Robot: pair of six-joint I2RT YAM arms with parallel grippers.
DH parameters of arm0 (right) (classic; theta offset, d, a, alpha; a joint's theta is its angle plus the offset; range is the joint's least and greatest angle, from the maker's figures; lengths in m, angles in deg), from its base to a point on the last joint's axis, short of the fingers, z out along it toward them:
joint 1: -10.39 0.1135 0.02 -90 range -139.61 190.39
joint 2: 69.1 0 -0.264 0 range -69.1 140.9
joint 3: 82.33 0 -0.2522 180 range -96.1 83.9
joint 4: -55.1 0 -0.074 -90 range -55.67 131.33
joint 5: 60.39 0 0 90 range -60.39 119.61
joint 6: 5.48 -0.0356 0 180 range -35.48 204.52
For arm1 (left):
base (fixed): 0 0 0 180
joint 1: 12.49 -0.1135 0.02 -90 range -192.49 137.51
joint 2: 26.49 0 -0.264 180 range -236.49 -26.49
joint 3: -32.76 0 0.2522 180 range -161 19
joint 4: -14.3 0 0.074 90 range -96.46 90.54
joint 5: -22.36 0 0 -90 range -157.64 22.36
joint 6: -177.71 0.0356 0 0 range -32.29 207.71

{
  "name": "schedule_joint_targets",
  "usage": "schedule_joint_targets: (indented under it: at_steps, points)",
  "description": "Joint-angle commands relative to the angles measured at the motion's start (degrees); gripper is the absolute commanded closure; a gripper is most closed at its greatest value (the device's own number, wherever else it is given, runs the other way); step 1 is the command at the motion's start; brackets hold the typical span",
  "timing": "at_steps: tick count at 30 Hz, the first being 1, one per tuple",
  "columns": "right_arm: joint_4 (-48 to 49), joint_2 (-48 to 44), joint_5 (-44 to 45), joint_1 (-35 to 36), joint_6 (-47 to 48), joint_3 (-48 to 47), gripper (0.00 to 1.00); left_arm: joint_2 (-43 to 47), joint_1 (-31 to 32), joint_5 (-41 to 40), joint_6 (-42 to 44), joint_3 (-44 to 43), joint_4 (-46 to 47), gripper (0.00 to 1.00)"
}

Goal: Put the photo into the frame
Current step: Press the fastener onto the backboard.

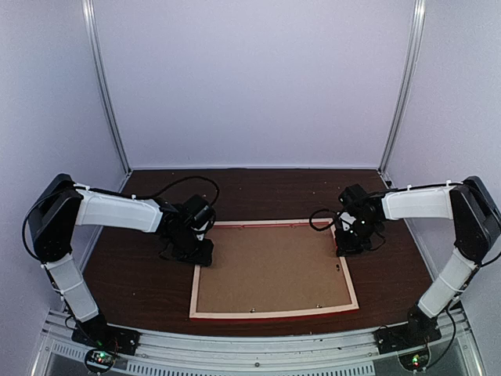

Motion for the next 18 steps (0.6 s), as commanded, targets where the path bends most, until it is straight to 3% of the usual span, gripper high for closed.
schedule_joint_targets:
  at_steps: [1, 18]
  points:
    - [-1.21, 0.12, -0.53, -0.17, 1.81, 1.19, 0.98, -0.33, 0.25, -0.75, -0.94, 2.54, -4.57, 0.51]
    - [-1.1, -0.7, -0.61, -0.17, 1.81, 1.66, 0.99, 1.0, 0.25, -0.14, -1.99, 3.41, -3.93, 0.65]
